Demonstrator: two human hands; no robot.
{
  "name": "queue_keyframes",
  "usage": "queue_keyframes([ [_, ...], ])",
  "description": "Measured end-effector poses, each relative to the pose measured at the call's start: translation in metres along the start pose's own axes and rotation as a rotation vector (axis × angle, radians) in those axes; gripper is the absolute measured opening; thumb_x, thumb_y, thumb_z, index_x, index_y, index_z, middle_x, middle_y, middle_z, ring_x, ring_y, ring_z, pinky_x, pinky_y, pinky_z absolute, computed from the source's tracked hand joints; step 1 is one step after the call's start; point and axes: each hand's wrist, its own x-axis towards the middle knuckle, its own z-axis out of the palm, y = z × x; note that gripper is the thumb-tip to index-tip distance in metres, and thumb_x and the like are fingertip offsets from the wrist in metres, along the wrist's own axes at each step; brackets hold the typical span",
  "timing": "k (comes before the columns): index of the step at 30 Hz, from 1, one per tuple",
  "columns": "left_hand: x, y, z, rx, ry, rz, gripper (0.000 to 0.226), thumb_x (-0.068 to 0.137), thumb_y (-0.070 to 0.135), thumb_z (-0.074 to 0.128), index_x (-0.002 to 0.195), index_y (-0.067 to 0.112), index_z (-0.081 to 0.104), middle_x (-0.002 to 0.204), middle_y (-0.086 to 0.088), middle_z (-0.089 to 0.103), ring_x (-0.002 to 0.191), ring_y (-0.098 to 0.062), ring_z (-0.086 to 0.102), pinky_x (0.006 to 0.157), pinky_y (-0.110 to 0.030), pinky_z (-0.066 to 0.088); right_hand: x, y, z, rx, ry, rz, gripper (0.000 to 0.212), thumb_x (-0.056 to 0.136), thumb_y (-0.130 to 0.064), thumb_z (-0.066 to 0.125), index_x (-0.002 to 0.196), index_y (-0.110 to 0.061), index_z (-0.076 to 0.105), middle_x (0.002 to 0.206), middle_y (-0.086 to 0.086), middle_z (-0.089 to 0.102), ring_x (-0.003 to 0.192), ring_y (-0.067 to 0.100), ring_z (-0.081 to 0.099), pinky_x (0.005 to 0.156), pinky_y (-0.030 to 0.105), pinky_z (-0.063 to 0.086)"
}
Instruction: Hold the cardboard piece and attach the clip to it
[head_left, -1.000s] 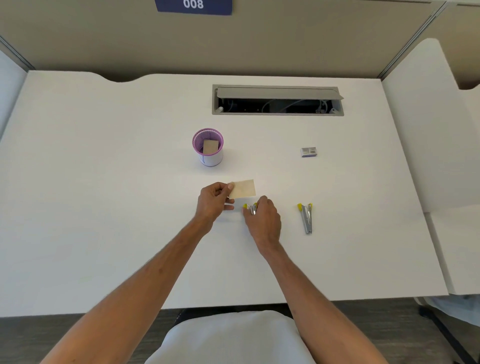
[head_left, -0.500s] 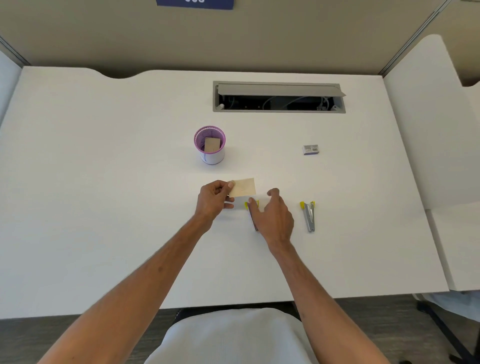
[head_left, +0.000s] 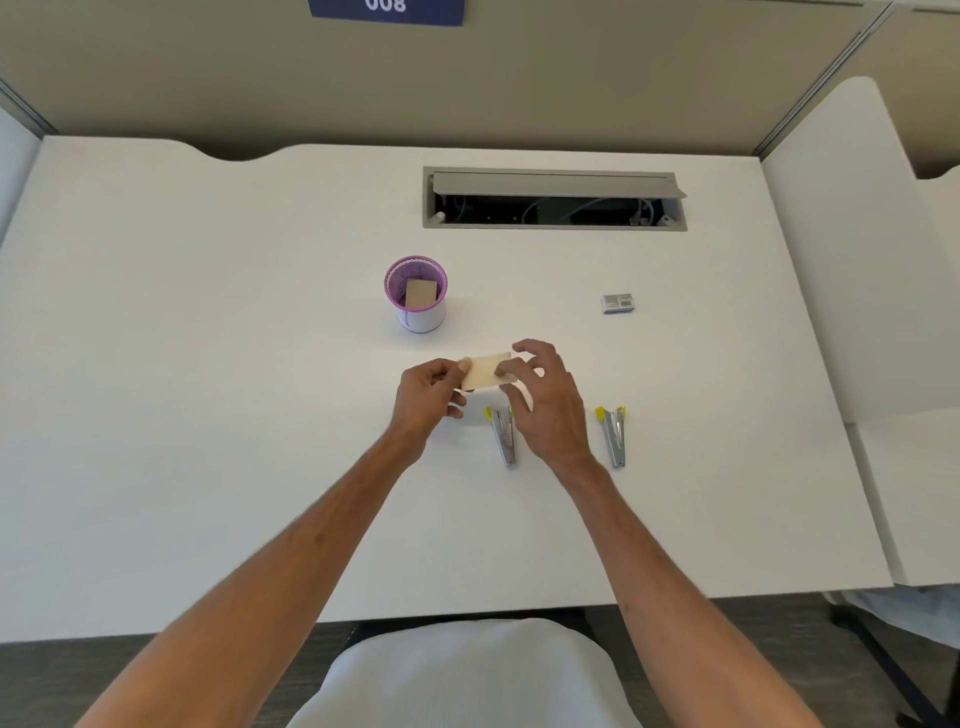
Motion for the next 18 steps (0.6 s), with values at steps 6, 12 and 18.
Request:
queue_keyframes([
  [6, -0.001, 0.005, -0.005, -0.005, -0.045, -0.056, 0.044, 0.105, 0.049, 0.068, 0.097, 0.009, 0.084, 0.081, -0.003, 0.077, 0.062, -0.016, 0.065, 0.054, -0.026, 0.053, 0.004, -0.009, -0.002, 0.187, 0.054, 0.112, 0.011, 0.105, -0.023, 0.064, 0.109, -0.032, 0.069, 0.113, -0.019, 0.068, 0.108, 0.011, 0.061, 0.095, 0.04, 0.049],
  [12, -0.004, 0.009, 0.0, -0.008, -0.037, -0.053, 0.042, 0.107, 0.053, 0.059, 0.112, 0.018, 0.081, 0.104, -0.004, 0.083, 0.079, -0.02, 0.075, 0.066, -0.034, 0.061, 0.014, -0.014, -0.008, 0.642, 0.001, 0.42, 0.014, 0.103, -0.017, 0.069, 0.107, -0.026, 0.079, 0.104, -0.013, 0.077, 0.087, 0.008, 0.066, 0.07, 0.034, 0.054],
  [18, -0.009, 0.014, 0.0, -0.07, -0.11, 0.042, 0.035, 0.105, 0.05, 0.069, 0.1, 0.017, 0.08, 0.088, 0.002, 0.074, 0.074, -0.022, 0.073, 0.063, -0.035, 0.061, 0.021, -0.013, -0.016, 0.819, -0.03, 0.485, 0.018, 0.101, -0.008, 0.071, 0.114, -0.015, 0.081, 0.088, 0.002, 0.072, 0.073, 0.018, 0.061, 0.06, 0.032, 0.055],
])
